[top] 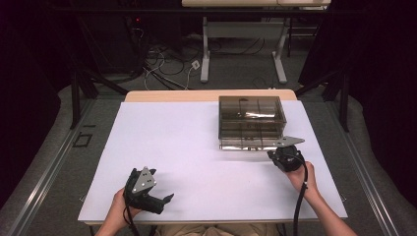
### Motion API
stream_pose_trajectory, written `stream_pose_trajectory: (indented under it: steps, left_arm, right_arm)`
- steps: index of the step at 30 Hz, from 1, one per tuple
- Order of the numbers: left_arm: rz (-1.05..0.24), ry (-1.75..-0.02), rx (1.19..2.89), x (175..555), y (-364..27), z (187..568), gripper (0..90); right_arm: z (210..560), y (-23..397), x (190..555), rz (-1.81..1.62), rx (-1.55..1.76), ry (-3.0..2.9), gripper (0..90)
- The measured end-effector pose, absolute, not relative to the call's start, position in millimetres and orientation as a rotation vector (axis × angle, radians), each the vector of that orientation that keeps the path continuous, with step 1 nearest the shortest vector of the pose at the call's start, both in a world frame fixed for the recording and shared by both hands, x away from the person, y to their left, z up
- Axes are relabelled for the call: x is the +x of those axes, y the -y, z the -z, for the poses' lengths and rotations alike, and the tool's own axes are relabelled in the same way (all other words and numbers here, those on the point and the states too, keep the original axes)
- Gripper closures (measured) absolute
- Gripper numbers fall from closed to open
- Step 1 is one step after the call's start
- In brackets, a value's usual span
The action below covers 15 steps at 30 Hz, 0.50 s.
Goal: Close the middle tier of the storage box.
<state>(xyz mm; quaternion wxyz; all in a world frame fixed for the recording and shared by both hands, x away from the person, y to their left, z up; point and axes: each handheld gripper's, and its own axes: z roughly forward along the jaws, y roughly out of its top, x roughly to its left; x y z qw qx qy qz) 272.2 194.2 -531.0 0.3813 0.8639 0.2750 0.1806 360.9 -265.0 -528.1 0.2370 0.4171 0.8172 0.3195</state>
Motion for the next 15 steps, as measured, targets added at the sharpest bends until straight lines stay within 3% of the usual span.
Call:
stream_pose_trajectory:
  steps: [15]
  left_arm:
    - [-0.457, -0.700, 2.210, 272.6, -193.7, 530.8, 0.1]
  right_arm:
    - [529.8, 265.6, 362.5, -0.866, 1.137, -2.217, 90.0]
